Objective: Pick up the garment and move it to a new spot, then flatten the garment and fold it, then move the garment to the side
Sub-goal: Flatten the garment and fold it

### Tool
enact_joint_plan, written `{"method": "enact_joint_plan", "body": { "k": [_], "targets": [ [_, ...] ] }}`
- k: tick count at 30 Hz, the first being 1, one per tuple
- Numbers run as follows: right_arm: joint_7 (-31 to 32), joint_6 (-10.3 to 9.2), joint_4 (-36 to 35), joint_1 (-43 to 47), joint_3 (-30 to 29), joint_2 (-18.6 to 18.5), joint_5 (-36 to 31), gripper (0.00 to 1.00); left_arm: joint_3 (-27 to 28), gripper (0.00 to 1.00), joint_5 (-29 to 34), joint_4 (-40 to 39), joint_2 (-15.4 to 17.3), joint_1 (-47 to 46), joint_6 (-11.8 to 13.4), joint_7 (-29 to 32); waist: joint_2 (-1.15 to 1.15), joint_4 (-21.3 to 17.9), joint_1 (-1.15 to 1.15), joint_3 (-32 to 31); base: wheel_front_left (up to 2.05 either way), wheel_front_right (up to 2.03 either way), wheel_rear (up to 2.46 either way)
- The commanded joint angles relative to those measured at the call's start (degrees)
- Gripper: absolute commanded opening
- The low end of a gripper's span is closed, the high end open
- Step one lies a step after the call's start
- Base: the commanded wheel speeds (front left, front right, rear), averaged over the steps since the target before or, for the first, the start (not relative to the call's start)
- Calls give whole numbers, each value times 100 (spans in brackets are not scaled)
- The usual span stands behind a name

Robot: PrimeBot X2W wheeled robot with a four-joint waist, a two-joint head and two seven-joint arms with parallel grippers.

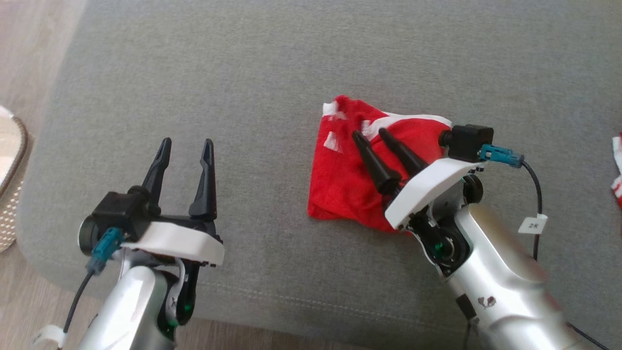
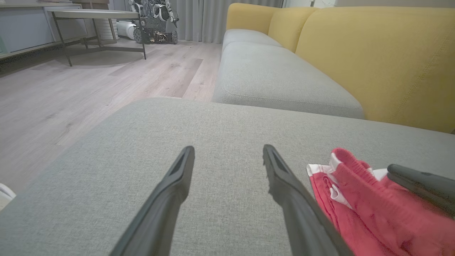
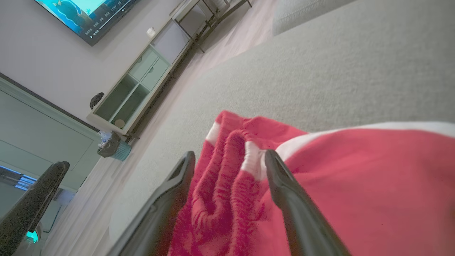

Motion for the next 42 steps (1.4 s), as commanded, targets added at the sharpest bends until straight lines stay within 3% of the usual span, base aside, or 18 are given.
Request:
{"method": "enact_joint_plan", "body": {
  "k": [1,5,10,16,23,42],
  "targets": [
    [-142,-4,-193,-181,123,91,-20,100,259,100,72,-159,111,-241,-1,-67,0,-59,0,-6,0,0,0],
    [-525,-4,-373,-214,53,91,-302,100,316,100,101,-183,156,-229,16,-68,0,-235,0,-37,0,0,0],
    [-789,-4,-801,18,-515,-18,-1072,100,389,100,118,-223,248,-188,47,-68,0,-485,0,-128,0,0,0],
    [-743,-4,-1692,698,-1565,-252,-2065,100,436,100,130,-300,362,-110,108,-27,0,-755,0,-260,0,0,0],
    [-457,-4,-2850,1581,-2456,-196,-2995,100,493,100,113,-384,502,-17,152,39,0,-966,0,-370,0,0,0],
    [-130,-4,-3818,2727,-2722,-19,-3529,100,365,100,198,-610,775,673,361,331,0,-1123,0,-1156,0,0,0]
  ]
}}
